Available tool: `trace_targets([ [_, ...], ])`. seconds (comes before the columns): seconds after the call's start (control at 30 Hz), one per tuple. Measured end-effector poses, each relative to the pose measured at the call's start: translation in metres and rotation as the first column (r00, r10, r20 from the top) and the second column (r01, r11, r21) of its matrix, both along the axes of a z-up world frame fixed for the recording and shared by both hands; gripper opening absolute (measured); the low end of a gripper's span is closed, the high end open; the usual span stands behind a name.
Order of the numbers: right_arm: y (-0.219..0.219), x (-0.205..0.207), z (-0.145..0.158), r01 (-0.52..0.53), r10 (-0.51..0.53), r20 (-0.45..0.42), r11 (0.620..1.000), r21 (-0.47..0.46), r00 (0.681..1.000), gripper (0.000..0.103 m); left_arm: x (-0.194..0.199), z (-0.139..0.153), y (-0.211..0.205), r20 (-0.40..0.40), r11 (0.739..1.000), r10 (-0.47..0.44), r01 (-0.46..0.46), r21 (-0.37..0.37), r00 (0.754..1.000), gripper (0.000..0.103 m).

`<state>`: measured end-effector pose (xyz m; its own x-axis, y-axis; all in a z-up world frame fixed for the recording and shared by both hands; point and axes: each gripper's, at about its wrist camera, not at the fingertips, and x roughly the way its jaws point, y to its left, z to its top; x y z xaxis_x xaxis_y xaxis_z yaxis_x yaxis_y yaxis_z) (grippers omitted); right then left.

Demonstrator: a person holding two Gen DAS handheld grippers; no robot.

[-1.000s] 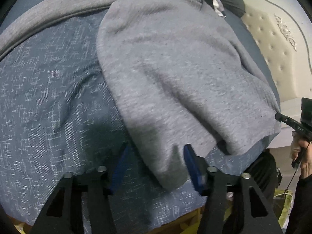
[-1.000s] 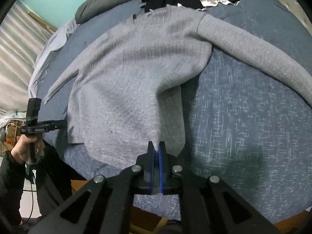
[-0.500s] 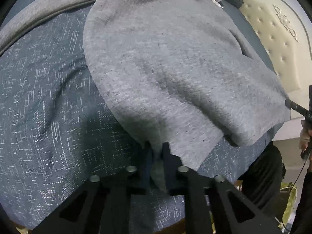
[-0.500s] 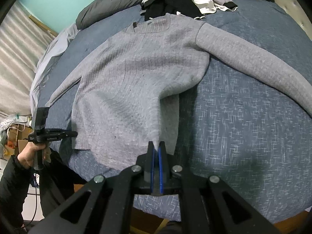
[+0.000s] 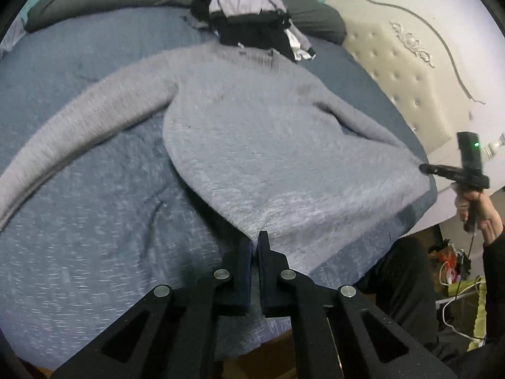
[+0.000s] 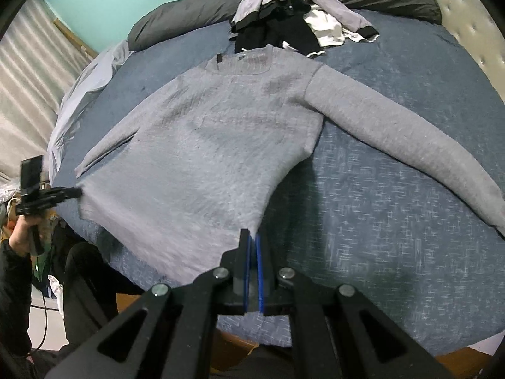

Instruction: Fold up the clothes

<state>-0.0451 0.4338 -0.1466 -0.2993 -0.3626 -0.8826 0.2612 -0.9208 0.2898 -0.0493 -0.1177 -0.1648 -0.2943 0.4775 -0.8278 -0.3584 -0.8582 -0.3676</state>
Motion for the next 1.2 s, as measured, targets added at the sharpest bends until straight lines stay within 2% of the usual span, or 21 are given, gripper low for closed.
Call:
trace_targets([
  [0.07, -0.001, -0.001, -0.012, 0.003, -0.003, 0.027, 1.000, 0.008, 1.000, 0.003, -0.001, -0.003, 0.004, 0.010, 1.000, 0.008, -0.008, 0.014, 1.000, 0.003],
  [0.17, -0.010, -0.001, -0.037, -0.009, 0.007, 0.070, 0.999, 0.037, 0.998, 0.003, -0.003, -0.019, 0.010, 0.031, 1.000, 0.006, -0.005, -0.020, 1.000, 0.003],
  [0.4, -0.013, -0.005, -0.077, 0.000, -0.010, 0.111, 0.996, 0.088, 0.994, 0.003, -0.012, -0.057, 0.015, 0.113, 0.999, 0.038, -0.035, -0.032, 0.993, 0.007],
  [0.43, -0.011, -0.006, -0.081, 0.012, -0.023, 0.117, 0.995, 0.095, 0.993, 0.003, -0.013, -0.062, 0.015, 0.125, 0.999, 0.041, -0.037, -0.034, 0.991, 0.011],
  [0.5, -0.002, -0.007, -0.085, 0.046, -0.057, 0.133, 0.996, 0.079, 0.989, 0.003, -0.015, -0.067, 0.012, 0.139, 0.998, 0.059, -0.055, -0.033, 0.989, 0.035],
  [0.53, 0.001, -0.007, -0.086, 0.060, -0.069, 0.140, 0.996, 0.064, 0.988, 0.004, -0.015, -0.067, 0.009, 0.141, 0.997, 0.074, -0.071, -0.030, 0.987, 0.053],
  [0.57, 0.006, -0.007, -0.086, 0.077, -0.083, 0.145, 0.996, 0.045, 0.986, 0.006, -0.015, -0.068, 0.005, 0.145, 0.996, 0.089, -0.086, -0.029, 0.985, 0.059],
  [0.63, 0.012, -0.005, -0.086, 0.095, -0.098, 0.147, 0.995, 0.031, 0.984, 0.012, -0.013, -0.070, -0.002, 0.164, 0.995, 0.100, -0.095, -0.034, 0.981, 0.059],
  [0.73, 0.022, -0.002, -0.084, 0.126, -0.129, 0.143, 0.991, 0.035, 0.981, 0.031, -0.011, -0.081, -0.010, 0.192, 0.993, 0.110, -0.102, -0.051, 0.975, 0.059],
  [0.83, 0.030, -0.002, -0.079, 0.149, -0.146, 0.137, 0.989, -0.008, 0.980, 0.036, -0.009, -0.089, -0.014, 0.213, 0.995, 0.102, -0.096, -0.040, 0.972, 0.059],
  [0.93, 0.026, 0.001, -0.077, 0.104, -0.098, 0.143, 0.994, -0.038, 0.985, 0.051, -0.005, -0.097, -0.008, 0.217, 0.997, 0.059, -0.046, -0.063, 0.974, 0.059],
  [1.07, 0.015, 0.006, -0.083, 0.041, -0.036, 0.153, 0.999, -0.030, 0.988, 0.053, 0.001, -0.105, 0.007, 0.224, 0.994, -0.001, 0.026, -0.105, 0.975, 0.059],
  [1.2, 0.004, 0.006, -0.094, 0.009, -0.014, 0.170, 1.000, 0.028, 0.985, 0.053, 0.002, -0.110, 0.015, 0.225, 0.992, -0.021, 0.048, -0.115, 0.974, 0.059],
])
